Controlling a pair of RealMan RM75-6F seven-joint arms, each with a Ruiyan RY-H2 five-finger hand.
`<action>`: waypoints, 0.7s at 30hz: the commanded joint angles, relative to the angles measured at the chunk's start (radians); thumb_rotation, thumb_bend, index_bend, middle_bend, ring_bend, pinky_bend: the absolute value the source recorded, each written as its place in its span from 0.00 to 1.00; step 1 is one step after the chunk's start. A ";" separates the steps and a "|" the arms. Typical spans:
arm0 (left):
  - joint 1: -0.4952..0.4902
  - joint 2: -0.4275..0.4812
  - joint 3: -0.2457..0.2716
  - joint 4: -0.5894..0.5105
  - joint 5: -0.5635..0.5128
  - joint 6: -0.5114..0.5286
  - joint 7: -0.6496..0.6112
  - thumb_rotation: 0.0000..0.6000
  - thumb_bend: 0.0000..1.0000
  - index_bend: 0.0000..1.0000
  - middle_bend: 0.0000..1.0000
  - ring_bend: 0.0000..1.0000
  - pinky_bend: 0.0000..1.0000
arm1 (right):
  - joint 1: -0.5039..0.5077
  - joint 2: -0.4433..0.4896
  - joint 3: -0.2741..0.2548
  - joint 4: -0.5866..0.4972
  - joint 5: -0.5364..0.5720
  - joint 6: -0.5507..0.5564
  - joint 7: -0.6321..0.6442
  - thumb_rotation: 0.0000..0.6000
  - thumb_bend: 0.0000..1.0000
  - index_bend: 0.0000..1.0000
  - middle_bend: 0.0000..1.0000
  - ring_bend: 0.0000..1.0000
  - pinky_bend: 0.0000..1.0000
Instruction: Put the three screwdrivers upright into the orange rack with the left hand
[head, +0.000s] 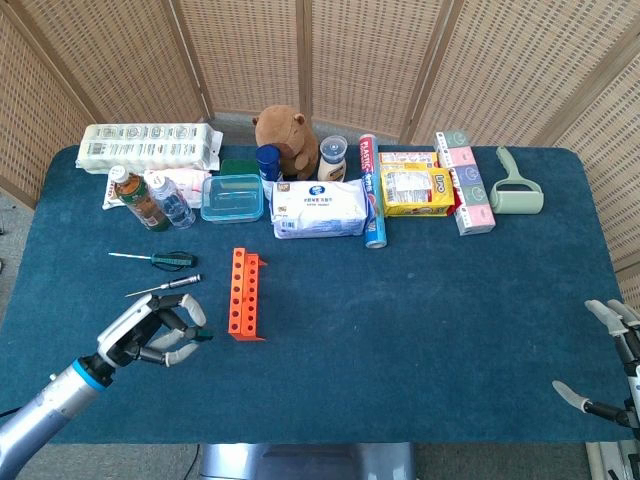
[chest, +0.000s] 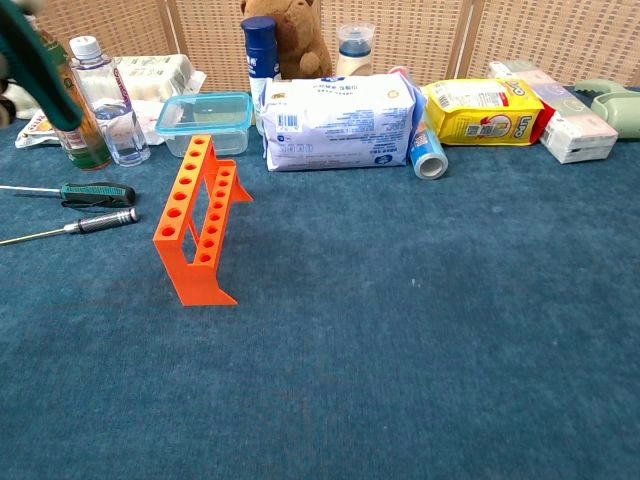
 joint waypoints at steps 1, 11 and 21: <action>-0.021 -0.001 -0.008 -0.020 -0.032 -0.024 0.031 1.00 0.44 0.55 0.98 0.98 0.95 | 0.000 0.000 0.000 0.001 0.001 -0.001 0.001 1.00 0.03 0.07 0.15 0.09 0.02; -0.064 -0.013 -0.022 -0.052 -0.132 -0.095 0.098 1.00 0.44 0.55 0.98 0.98 0.95 | -0.003 0.002 0.000 0.007 0.005 0.004 0.014 1.00 0.03 0.07 0.15 0.09 0.02; -0.075 -0.038 -0.030 -0.045 -0.200 -0.122 0.138 1.00 0.44 0.55 0.98 0.98 0.95 | -0.004 0.004 0.000 0.014 0.008 0.005 0.027 1.00 0.03 0.07 0.15 0.09 0.02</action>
